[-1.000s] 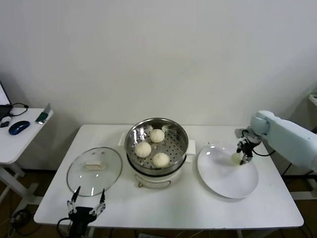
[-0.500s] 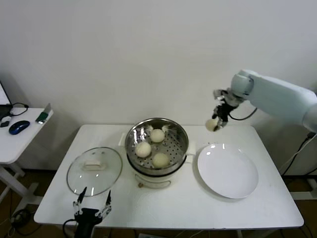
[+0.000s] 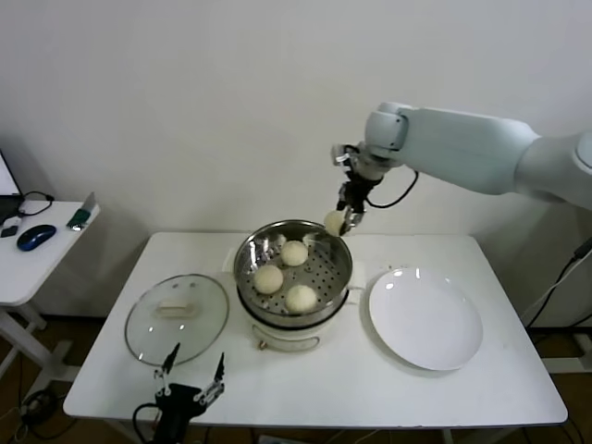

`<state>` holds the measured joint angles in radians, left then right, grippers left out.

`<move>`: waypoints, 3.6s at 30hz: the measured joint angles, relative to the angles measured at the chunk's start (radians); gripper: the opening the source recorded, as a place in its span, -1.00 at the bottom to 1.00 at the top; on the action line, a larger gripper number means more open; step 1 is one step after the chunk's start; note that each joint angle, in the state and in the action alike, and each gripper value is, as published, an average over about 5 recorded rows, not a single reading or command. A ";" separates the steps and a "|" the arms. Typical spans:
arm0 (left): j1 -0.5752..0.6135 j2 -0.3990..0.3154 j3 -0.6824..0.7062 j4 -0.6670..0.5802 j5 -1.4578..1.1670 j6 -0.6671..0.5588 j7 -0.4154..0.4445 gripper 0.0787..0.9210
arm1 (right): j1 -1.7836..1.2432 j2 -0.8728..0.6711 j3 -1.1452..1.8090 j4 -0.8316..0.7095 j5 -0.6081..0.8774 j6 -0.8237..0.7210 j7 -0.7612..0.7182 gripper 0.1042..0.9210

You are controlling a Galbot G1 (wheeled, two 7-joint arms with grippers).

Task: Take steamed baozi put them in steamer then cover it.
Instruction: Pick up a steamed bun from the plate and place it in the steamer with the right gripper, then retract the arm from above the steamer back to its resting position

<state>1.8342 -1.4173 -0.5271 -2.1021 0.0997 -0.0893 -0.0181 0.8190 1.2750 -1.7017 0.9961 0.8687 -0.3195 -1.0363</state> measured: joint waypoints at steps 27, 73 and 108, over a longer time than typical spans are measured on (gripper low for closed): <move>-0.015 0.031 -0.015 0.016 -0.015 0.009 -0.003 0.77 | -0.100 0.109 -0.100 0.022 0.008 -0.031 0.077 0.30; -0.060 -0.008 -0.062 0.031 0.047 0.031 -0.031 0.77 | -0.425 -0.509 0.535 0.219 -0.018 0.267 0.424 0.76; -0.210 0.073 -0.129 0.117 0.779 0.146 -0.108 0.77 | -1.866 -0.371 2.175 0.641 -0.279 0.327 0.837 0.76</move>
<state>1.6238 -1.3438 -0.6564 -1.9850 0.8785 0.0565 -0.1258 -1.0468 0.9042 0.4738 1.6372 0.5896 0.0072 -0.1992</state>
